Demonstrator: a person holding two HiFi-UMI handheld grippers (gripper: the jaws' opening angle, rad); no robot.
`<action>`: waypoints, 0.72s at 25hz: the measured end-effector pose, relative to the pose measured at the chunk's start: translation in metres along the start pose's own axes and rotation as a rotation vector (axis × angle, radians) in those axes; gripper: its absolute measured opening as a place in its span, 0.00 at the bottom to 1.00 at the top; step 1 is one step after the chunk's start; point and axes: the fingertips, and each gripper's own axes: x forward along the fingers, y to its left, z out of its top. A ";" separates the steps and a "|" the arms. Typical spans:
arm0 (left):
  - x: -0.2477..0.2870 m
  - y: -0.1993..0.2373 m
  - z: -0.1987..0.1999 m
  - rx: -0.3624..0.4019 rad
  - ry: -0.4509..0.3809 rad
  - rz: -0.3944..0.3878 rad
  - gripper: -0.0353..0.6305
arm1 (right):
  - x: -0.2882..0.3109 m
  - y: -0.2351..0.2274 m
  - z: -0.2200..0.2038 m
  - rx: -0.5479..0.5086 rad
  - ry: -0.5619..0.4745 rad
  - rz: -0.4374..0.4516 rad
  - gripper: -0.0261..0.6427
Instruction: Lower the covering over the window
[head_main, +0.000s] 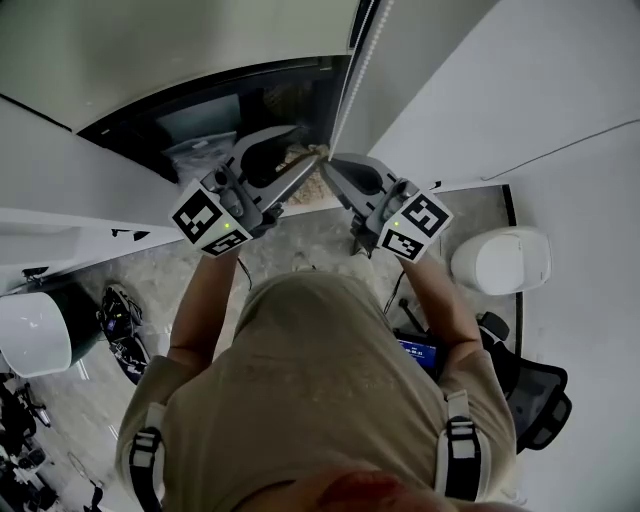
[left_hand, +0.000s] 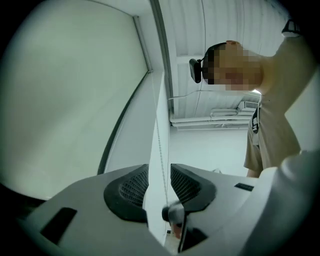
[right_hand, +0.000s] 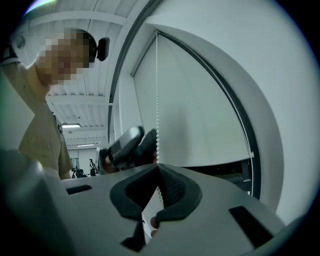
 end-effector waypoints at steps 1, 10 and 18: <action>0.009 -0.003 0.004 0.008 0.012 -0.024 0.25 | 0.001 0.003 -0.007 0.003 0.014 0.007 0.06; 0.035 0.006 -0.032 -0.028 0.156 0.006 0.09 | 0.002 -0.003 -0.032 -0.035 0.123 -0.039 0.06; 0.012 0.023 -0.062 -0.071 0.162 0.095 0.09 | -0.010 -0.024 -0.025 0.042 0.131 0.090 0.28</action>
